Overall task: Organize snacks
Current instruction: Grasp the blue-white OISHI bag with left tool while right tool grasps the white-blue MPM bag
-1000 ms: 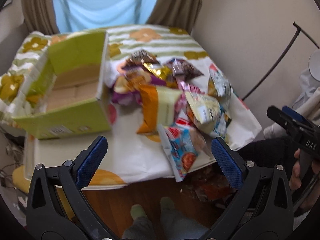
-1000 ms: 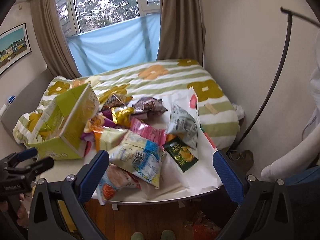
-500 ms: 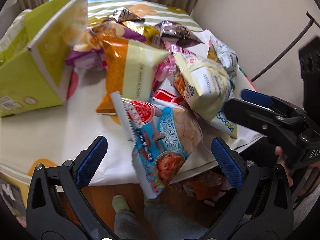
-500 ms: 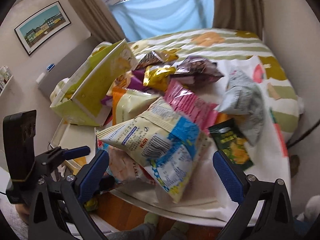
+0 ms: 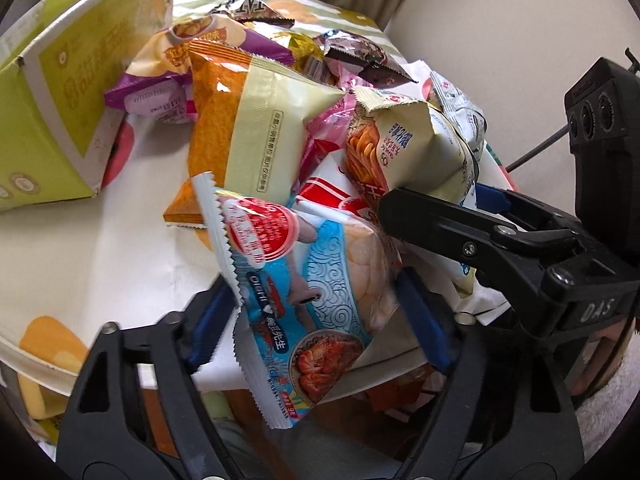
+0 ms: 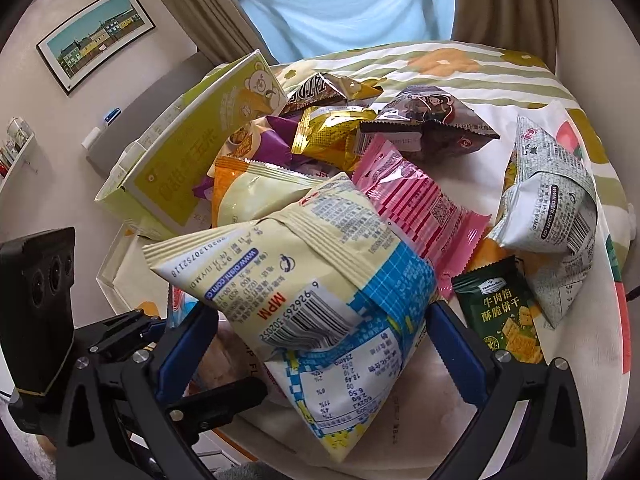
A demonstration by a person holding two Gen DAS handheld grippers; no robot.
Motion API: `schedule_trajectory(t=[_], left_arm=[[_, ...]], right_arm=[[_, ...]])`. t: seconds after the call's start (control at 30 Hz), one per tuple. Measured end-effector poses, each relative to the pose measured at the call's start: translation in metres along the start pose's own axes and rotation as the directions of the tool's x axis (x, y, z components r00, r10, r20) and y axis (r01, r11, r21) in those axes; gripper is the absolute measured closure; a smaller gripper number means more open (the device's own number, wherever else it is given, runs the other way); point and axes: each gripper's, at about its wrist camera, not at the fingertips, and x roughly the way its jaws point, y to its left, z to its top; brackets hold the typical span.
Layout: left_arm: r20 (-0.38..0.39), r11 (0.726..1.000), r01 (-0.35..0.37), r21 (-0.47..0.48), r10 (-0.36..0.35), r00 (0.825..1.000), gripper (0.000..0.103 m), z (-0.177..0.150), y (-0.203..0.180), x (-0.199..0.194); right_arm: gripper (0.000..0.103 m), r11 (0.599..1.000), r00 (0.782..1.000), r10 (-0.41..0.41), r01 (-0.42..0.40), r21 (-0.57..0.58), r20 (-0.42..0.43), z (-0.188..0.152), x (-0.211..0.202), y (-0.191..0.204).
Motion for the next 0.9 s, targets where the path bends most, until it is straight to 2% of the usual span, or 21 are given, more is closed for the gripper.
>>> schedule_trajectory(t=[0.17, 0.23, 0.33, 0.53, 0.9], left_arm=[[0.004, 1.0, 0.0, -0.002, 0.0, 1.0, 0.045, -0.002, 0.003, -0.005], [0.005, 1.0, 0.0, -0.003, 0.0, 1.0, 0.048, -0.003, 0.004, -0.007], [0.011, 1.0, 0.003, -0.008, -0.003, 1.0, 0.05, -0.004, 0.004, -0.01], [0.032, 1.0, -0.013, 0.017, 0.012, 0.999, 0.054, -0.005, 0.0, -0.02], [0.089, 1.0, -0.014, 0.018, 0.012, 0.996, 0.055, 0.001, -0.004, -0.057]], right_arm=[[0.001, 1.0, 1.0, 0.005, -0.005, 0.002, 0.011, 0.001, 0.0, -0.006], [0.014, 1.0, 1.0, 0.003, -0.003, -0.002, 0.015, 0.0, 0.002, -0.003], [0.025, 1.0, 1.0, -0.017, 0.017, -0.009, 0.026, -0.002, 0.001, -0.002], [0.039, 0.999, 0.997, -0.033, 0.033, 0.014, 0.074, -0.004, -0.013, -0.002], [0.043, 0.999, 0.987, -0.046, 0.042, 0.028, 0.157, 0.005, -0.053, 0.006]])
